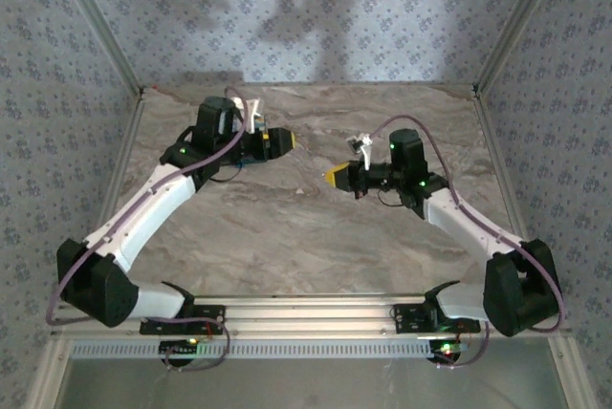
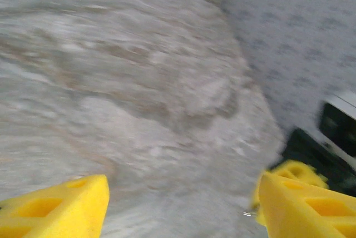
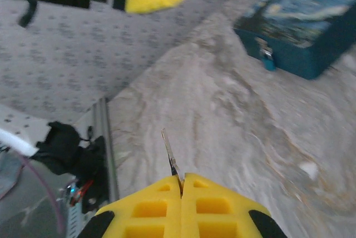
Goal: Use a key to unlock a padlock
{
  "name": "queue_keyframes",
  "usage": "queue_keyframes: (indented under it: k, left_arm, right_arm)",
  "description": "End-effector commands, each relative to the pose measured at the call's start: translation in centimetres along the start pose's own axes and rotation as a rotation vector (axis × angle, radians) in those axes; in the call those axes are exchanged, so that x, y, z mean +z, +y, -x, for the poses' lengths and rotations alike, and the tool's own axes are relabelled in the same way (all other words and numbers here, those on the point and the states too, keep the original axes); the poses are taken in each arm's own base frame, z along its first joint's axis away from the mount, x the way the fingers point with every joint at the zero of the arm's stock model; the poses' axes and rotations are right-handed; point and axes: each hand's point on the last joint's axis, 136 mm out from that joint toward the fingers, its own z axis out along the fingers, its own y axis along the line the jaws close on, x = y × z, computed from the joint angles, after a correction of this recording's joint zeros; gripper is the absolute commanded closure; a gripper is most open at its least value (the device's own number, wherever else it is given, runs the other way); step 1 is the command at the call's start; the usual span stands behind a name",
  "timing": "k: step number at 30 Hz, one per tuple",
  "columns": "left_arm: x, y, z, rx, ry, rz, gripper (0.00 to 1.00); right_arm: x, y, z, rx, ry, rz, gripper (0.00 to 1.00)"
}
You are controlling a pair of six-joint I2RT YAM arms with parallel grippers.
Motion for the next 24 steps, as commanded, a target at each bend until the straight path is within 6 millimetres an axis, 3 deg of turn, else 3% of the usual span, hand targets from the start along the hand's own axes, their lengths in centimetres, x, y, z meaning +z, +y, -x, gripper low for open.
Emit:
queue_keyframes:
  k: [1, 5, 8, 24]
  left_arm:
    - [0.5, 6.1, 0.3, -0.002, 0.012, 0.285, 0.24]
    - [2.1, 11.5, 0.9, -0.038, 0.066, 0.469, 0.2]
    - [3.9, 13.5, 1.5, -0.032, 0.096, 0.505, 0.19]
    - [12.0, 17.9, 2.5, 0.061, 0.243, 0.546, 0.19]
  right_arm:
    - [-1.0, -3.0, -1.4, 0.055, -0.002, -0.201, 1.0]
    - [-2.0, -5.1, -3.0, 0.113, -0.003, -0.34, 1.0]
    - [-2.6, -6.0, -4.0, 0.127, 0.014, -0.407, 1.0]
    - [-4.8, -6.9, -5.3, 0.152, 0.025, -0.511, 1.0]
